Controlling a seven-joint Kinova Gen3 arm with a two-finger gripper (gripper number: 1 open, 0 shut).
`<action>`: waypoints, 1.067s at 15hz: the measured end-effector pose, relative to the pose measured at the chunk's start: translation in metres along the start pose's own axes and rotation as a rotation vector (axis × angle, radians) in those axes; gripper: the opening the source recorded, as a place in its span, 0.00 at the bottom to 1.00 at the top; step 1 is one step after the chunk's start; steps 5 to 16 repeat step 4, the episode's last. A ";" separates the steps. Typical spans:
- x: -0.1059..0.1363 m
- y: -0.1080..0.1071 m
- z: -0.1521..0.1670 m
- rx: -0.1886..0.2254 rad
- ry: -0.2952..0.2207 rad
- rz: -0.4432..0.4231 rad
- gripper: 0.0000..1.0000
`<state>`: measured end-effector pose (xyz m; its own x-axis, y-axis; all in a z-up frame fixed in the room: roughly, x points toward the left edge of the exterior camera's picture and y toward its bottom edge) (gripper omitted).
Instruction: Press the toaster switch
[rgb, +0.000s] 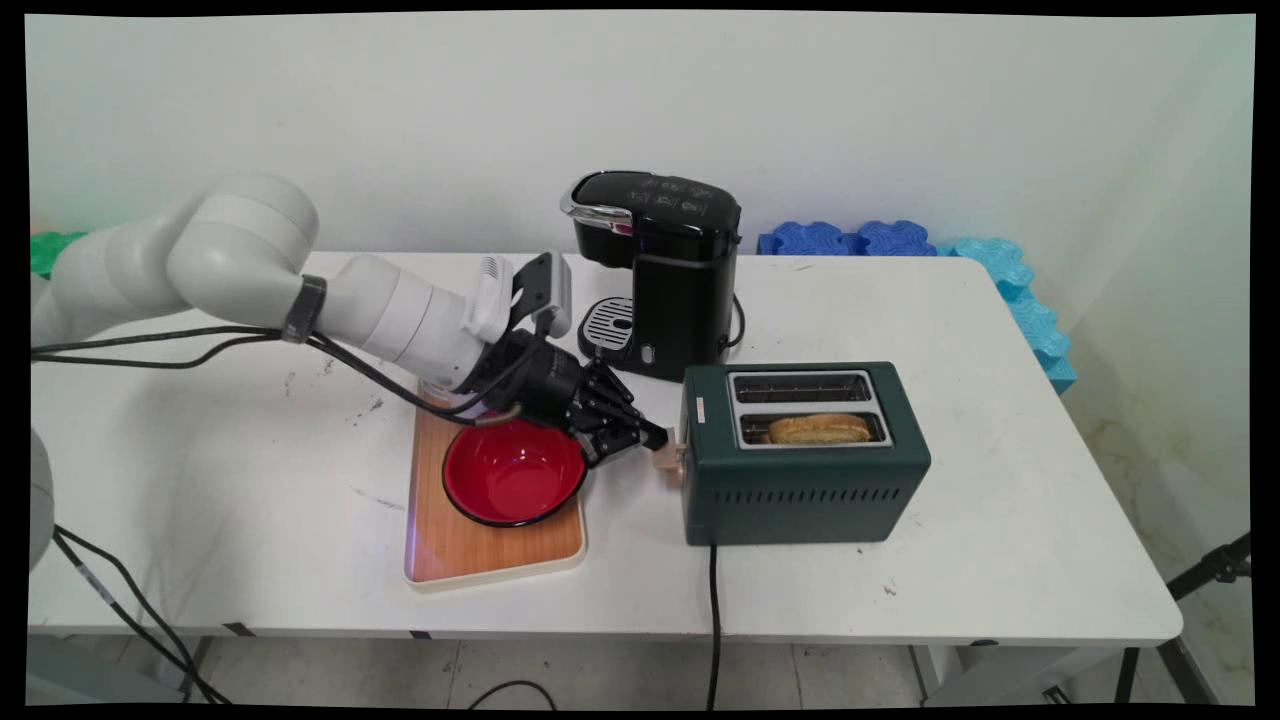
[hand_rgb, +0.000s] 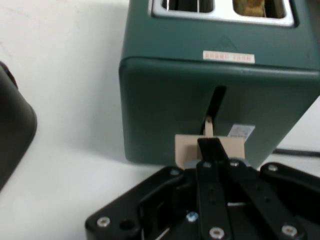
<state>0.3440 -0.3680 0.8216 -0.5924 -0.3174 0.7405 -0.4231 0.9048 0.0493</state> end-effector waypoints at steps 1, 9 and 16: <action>-0.002 0.000 0.001 0.001 -0.001 0.000 0.00; -0.007 0.000 0.004 0.005 -0.002 0.001 0.00; -0.007 0.000 0.004 0.005 -0.002 0.001 0.00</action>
